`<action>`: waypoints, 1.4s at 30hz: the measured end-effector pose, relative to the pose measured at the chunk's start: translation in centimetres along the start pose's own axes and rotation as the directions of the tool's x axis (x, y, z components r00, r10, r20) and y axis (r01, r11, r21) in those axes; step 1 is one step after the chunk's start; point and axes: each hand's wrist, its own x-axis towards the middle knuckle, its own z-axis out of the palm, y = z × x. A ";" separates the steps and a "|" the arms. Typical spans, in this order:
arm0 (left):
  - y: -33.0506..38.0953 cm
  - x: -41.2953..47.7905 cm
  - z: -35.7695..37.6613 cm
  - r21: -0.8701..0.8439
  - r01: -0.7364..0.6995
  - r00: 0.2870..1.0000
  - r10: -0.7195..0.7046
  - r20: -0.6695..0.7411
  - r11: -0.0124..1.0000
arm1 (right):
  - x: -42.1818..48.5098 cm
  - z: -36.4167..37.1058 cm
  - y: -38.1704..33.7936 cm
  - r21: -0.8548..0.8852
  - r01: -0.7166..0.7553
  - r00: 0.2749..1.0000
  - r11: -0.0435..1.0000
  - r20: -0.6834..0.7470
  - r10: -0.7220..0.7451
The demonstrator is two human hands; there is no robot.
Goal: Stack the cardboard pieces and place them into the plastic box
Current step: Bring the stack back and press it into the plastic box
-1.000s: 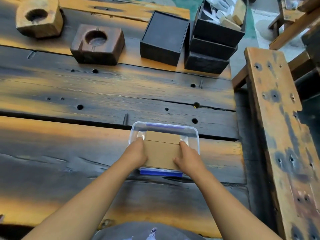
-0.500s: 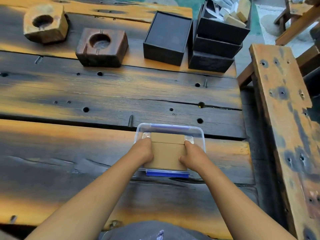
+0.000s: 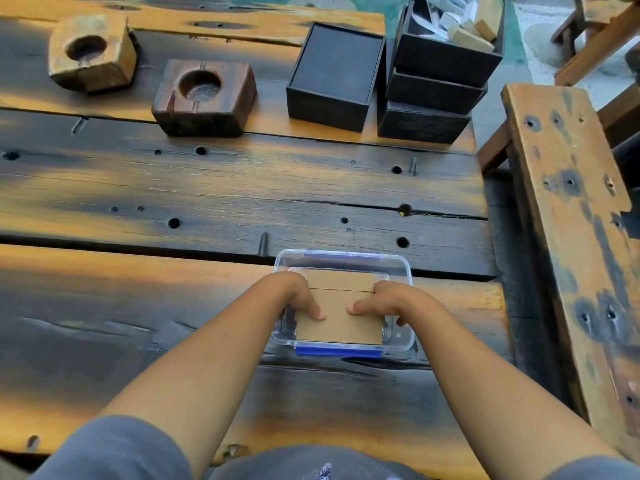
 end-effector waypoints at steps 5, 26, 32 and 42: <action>0.3 0.6 -0.3 0.013 0.021 0.998 -0.022 0.053 1.000 | 0.2 0.0 0.2 -0.065 0.008 0.999 0.998 0.037 -0.006; -0.4 0.8 -1.2 0.030 -0.093 0.993 0.091 0.071 0.995 | 1.4 -1.2 0.8 0.050 -0.016 0.987 0.999 0.162 0.008; -0.1 0.9 -0.3 0.052 -0.029 0.994 0.023 0.106 0.998 | 1.4 -1.5 0.9 0.103 -0.042 0.976 0.994 0.219 0.019; -0.5 1.3 -1.0 0.008 -0.053 0.992 0.051 0.119 0.999 | 1.6 -1.4 1.2 0.129 -0.037 0.975 0.991 0.221 0.007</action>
